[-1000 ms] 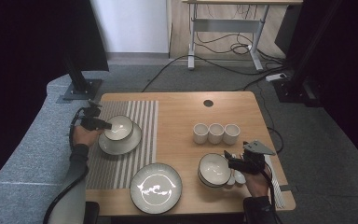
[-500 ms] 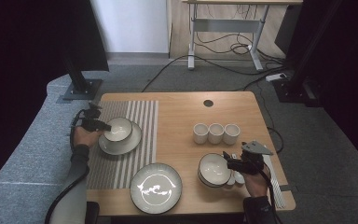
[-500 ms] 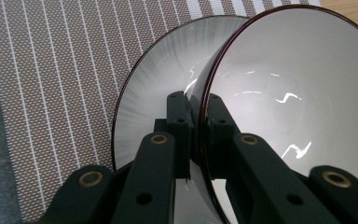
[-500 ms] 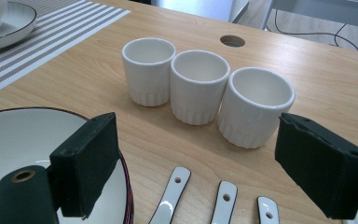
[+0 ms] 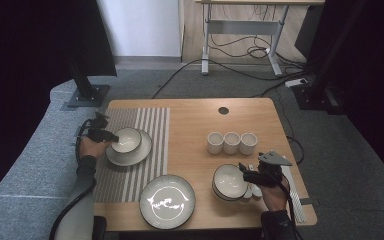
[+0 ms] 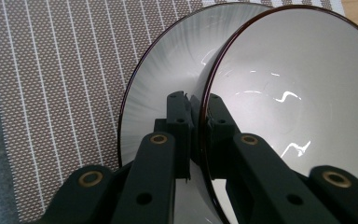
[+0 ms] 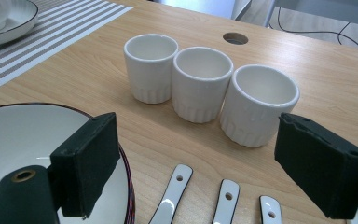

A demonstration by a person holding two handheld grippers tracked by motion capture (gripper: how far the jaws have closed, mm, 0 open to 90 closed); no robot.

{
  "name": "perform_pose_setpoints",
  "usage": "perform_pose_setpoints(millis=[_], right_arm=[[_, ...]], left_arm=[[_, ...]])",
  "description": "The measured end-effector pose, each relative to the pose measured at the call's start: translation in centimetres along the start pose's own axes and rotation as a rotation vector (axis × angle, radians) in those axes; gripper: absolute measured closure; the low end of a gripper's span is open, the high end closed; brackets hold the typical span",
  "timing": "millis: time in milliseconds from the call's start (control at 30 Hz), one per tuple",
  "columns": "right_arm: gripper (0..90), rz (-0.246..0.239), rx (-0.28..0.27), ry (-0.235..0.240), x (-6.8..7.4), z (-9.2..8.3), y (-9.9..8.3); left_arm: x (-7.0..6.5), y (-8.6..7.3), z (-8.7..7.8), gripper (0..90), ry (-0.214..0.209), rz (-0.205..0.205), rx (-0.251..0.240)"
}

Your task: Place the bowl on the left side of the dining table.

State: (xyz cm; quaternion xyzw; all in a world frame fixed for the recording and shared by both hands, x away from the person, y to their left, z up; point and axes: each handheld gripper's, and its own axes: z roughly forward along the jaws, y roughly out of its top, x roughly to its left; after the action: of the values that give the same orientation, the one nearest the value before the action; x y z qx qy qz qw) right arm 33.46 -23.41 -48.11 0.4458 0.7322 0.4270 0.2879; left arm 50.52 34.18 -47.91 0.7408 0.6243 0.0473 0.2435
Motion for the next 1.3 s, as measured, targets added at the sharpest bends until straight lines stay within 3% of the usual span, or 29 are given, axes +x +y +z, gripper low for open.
perform_pose_setpoints(millis=[200, 400, 567, 700, 900, 1067, 1300], right_arm=[[13.7, -0.004, 0.006, 0.002, 0.0, 0.1, 0.0], [13.7, -0.006, 0.009, 0.005, 0.0, 0.1, -0.1], [13.7, -0.003, 0.008, 0.007, 0.0, 0.2, -0.1], [13.6, -0.003, 0.014, 0.01, 0.0, 0.2, -0.2], [13.6, -0.005, 0.021, 0.016, 0.1, 0.3, -0.2], [13.5, -0.004, 0.028, 0.024, 0.0, 0.4, -0.3], [13.4, 0.005, 0.039, 0.039, 0.0, 0.4, -0.3]], left_arm=[[0.2, 0.1, 0.1, 83.4, -0.004, -0.01, 0.008], [-0.2, 0.2, 0.2, 83.4, 0.025, 0.016, 0.012], [0.0, 0.0, 0.2, 81.8, 0.001, 0.011, -0.009], [0.0, -0.1, 0.3, 62.7, 0.005, 0.027, -0.034], [-0.4, -0.2, -0.2, 41.3, 0.001, 0.074, -0.081], [-1.1, -0.1, -1.6, 31.2, 0.004, 0.115, -0.129], [-2.3, -0.4, -3.2, 20.0, -0.023, 0.173, -0.182]])
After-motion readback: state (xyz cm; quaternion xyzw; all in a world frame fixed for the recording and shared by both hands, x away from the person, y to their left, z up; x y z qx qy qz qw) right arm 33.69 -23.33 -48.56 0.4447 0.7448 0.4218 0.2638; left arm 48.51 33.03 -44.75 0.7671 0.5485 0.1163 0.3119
